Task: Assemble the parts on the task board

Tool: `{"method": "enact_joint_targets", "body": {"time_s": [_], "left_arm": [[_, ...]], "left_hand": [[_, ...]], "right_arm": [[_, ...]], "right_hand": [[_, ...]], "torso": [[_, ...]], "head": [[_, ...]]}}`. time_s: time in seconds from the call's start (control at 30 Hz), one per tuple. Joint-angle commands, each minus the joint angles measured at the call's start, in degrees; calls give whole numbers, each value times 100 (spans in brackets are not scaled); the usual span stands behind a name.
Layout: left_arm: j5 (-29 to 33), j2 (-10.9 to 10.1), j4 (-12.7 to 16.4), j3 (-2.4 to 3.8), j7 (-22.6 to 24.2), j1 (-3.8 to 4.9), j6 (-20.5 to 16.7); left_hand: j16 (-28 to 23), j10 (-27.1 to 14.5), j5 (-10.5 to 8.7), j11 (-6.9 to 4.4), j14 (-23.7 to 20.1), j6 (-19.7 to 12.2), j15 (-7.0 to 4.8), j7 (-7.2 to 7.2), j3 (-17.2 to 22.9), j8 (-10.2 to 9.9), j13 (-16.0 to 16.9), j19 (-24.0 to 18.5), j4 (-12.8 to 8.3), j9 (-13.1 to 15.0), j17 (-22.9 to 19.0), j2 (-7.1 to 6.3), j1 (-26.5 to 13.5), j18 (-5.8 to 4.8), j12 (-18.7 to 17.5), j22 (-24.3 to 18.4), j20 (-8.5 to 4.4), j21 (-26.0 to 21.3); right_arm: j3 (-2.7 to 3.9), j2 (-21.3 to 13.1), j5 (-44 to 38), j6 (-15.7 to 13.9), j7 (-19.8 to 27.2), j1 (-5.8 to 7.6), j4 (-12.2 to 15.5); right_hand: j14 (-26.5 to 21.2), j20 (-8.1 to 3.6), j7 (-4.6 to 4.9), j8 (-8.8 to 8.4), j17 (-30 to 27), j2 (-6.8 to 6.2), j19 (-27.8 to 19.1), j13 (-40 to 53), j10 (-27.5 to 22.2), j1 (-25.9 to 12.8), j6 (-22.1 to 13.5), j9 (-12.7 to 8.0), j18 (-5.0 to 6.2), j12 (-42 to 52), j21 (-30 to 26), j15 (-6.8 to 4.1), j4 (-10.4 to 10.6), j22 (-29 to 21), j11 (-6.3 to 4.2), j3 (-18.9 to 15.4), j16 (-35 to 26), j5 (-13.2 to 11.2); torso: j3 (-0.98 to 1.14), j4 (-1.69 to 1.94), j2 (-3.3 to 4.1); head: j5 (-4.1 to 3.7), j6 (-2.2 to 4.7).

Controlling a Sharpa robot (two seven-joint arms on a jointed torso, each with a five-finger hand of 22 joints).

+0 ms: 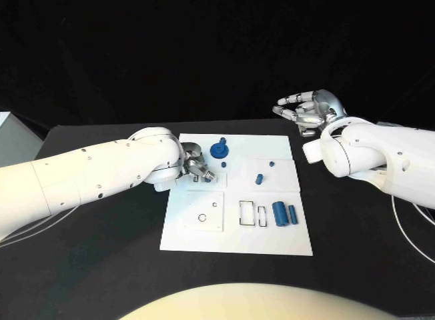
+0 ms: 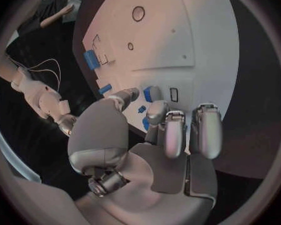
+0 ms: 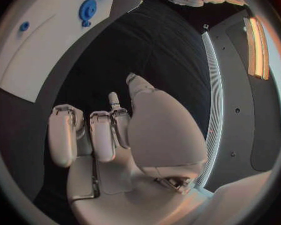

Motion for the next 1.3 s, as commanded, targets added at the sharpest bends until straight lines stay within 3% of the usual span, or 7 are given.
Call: {"method": "enact_joint_targets", "body": {"time_s": [0.03, 0.33, 0.47, 0.87, 1.07, 1.23, 1.3], "left_arm": [[-13, -28, 51, 7, 33, 0, -88], [-17, -127, 171, 60, 1, 3, -144], [-58, -172, 251, 111, -18, 5, -221], [286, -358, 508, 407, 3, 103, -116], [637, -418, 270, 489, 159, 304, -25], [784, -382, -79, 510, 295, 379, -39], [795, -346, -254, 514, 338, 395, -59]], "left_hand": [[-11, -27, -93, 17, 559, 16, -14, 31, -62, -24, 5, -5, 70, 7, 1425, 8, 67, -103, -4, 236, -19, -22], [-4, -6, -346, 21, 563, 26, -11, 36, -256, -39, 49, 12, 325, 25, 1437, -1, 172, -108, 20, 265, -17, -12], [3, 18, -607, 23, 567, 36, -9, 37, -402, -41, 97, 22, 501, 44, 1451, 2, 270, -111, 47, 281, -16, -6], [-19, -79, -647, 39, 554, -49, 1, 57, -483, -67, -19, -29, 508, 69, 1410, 25, 515, -92, -31, 200, -13, -48], [-124, -558, -612, 164, 492, -406, 106, 198, -597, -120, -509, -263, 533, 134, 1231, 69, 885, -16, -349, -151, 59, -245], [-213, -865, -603, 277, 433, -647, 204, 327, -645, -320, -828, -379, 543, 4, 1084, 125, 966, 22, -551, -325, 126, -349], [-224, -974, -605, 329, 424, -748, 249, 388, -674, -427, -943, -397, 547, -83, 1066, 145, 984, 27, -618, -351, 162, -369]], "right_arm": [[0, 0, -39, 94, 52, -8, -2], [0, -5, -46, 105, 36, -22, -13], [0, -5, -41, 129, 48, -26, -26], [0, 20, -14, 192, 82, -37, -102], [0, 31, 0, 214, 130, -42, -163], [0, 34, 4, 146, 209, -43, -196], [0, 34, 2, 96, 262, -43, -205]], "right_hand": [[303, 19, -10, 37, 397, 12, 15, 777, -30, -48, -45, 10, 119, -18, -29, 5, 21, 688, -5, 25, -31, 5], [325, 17, -12, 48, 475, 23, 52, 840, 43, -90, -48, 13, 102, 61, 36, 4, 27, 735, -5, 29, 0, 6], [322, 17, -12, 51, 461, 23, 40, 828, 31, -100, -48, 14, 108, 48, 10, 4, 27, 717, -6, 29, -6, 5], [319, 17, -12, 53, 449, 19, 33, 822, 26, -112, -50, 14, 112, 42, -6, 3, 28, 705, -6, 26, -11, 6], [316, 17, -12, 55, 435, 18, 28, 803, 6, -120, -52, 15, 115, 20, -17, 3, 26, 698, -6, 26, -18, 8], [289, 17, -13, 60, 339, 18, -21, 717, -86, -124, -57, 16, 139, -81, -116, 3, 17, 627, -7, 34, -63, 17], [265, 15, -18, 85, 273, 29, -61, 559, -251, -125, -50, 24, 157, -266, -200, 1, 5, 570, -12, 67, -101, 39]], "torso": [[4, -2, 6], [11, 0, 5], [10, -3, 2], [4, 0, 0], [13, 2, 12], [13, -7, 25], [12, -9, 20]], "head": [[14, 2], [46, 55], [34, 100], [32, 162], [29, 201], [47, 244], [96, 315]]}}
